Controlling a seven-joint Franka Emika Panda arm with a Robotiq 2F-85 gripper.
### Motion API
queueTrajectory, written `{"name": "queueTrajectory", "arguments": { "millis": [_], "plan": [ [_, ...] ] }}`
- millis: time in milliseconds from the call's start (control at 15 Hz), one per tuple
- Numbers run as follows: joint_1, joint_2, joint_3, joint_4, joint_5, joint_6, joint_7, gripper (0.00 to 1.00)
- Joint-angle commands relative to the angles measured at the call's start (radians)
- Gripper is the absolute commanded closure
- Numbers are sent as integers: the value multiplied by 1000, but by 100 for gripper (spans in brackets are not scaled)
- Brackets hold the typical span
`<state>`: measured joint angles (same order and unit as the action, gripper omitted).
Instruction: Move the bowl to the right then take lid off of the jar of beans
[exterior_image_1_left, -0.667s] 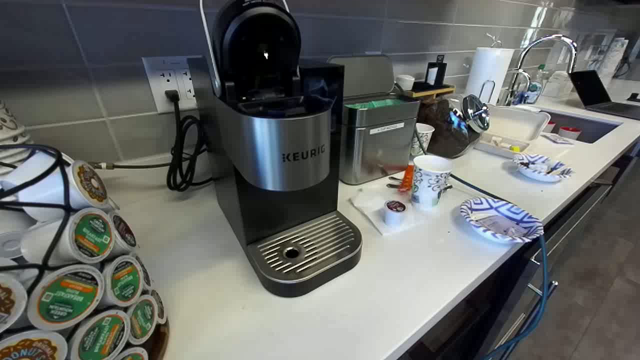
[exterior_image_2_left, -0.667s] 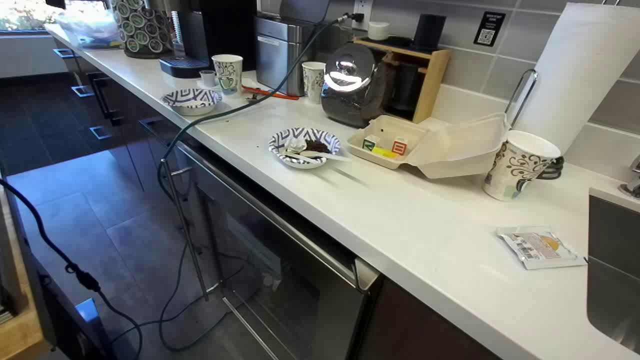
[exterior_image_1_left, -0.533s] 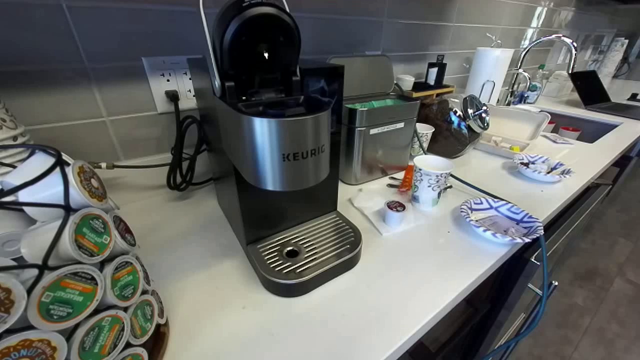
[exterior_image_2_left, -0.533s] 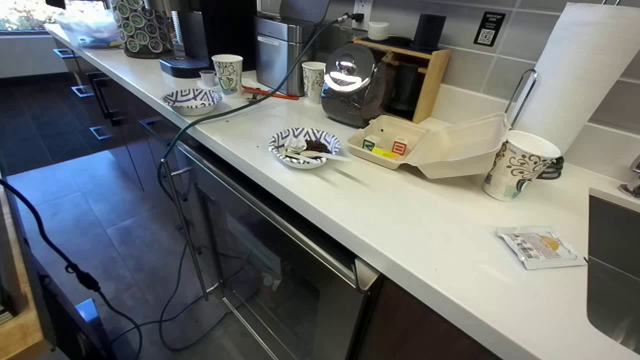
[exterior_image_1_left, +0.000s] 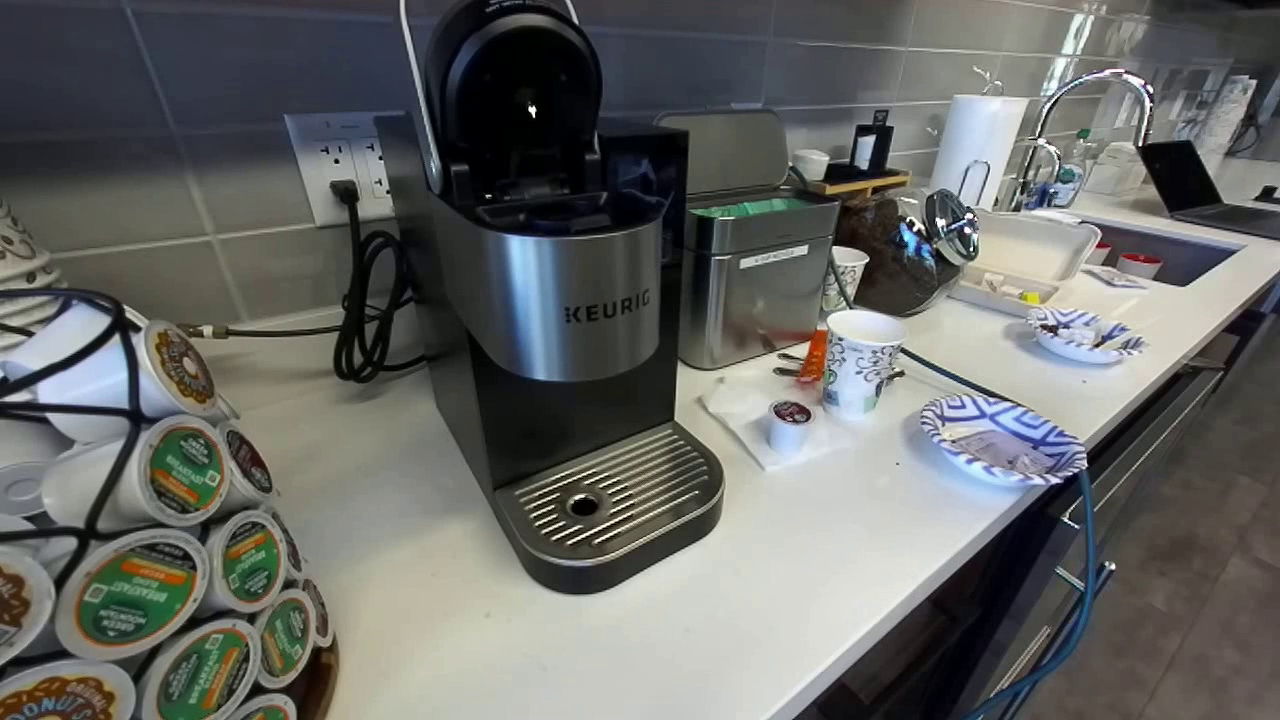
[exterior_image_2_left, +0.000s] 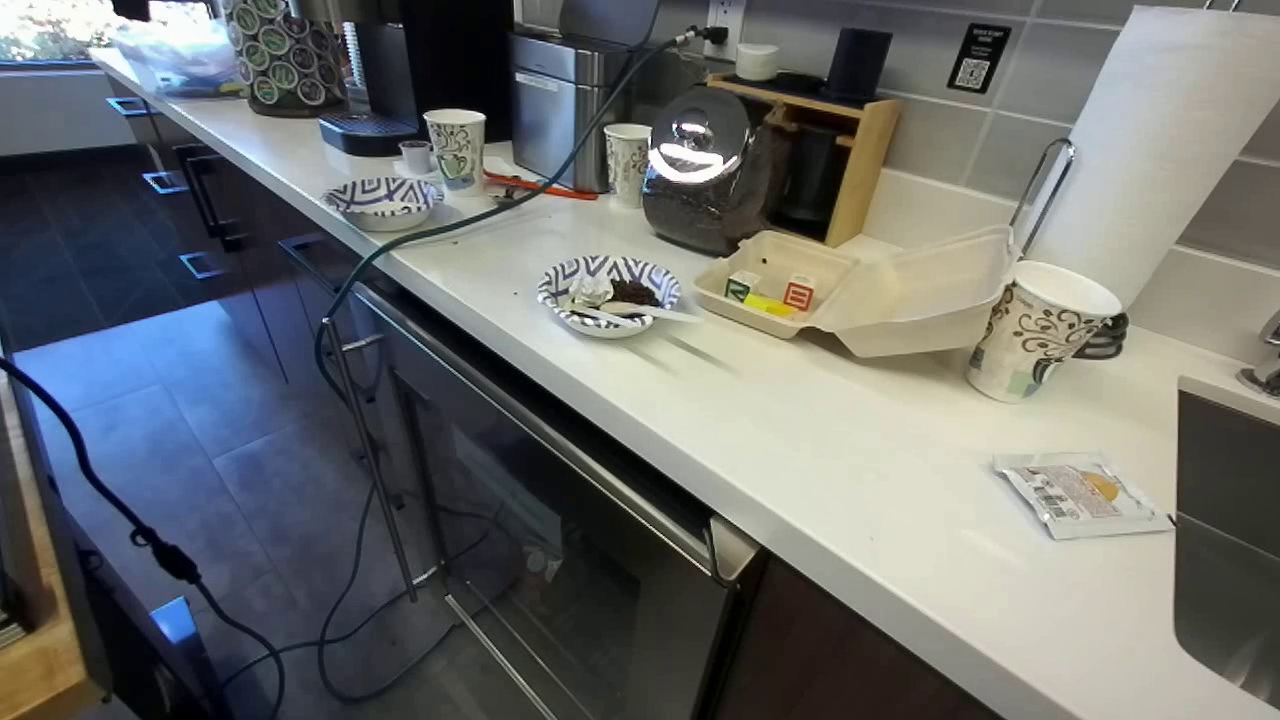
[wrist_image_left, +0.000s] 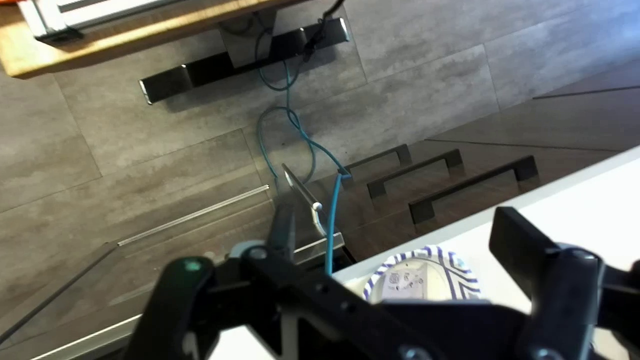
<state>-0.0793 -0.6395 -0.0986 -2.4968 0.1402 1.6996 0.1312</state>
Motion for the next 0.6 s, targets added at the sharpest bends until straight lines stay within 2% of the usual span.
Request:
{"name": "queueTrajectory", "arguments": {
  "millis": [0, 133, 400, 533],
  "plan": [
    [-3, 101, -31, -51, 145, 210, -21, 0],
    [6, 174, -27, -72, 224, 377, -13, 0],
    [39, 314, -16, -113, 347, 628, -31, 0],
    [44, 366, -7, -95, 353, 643, -9, 0]
  ]
}}
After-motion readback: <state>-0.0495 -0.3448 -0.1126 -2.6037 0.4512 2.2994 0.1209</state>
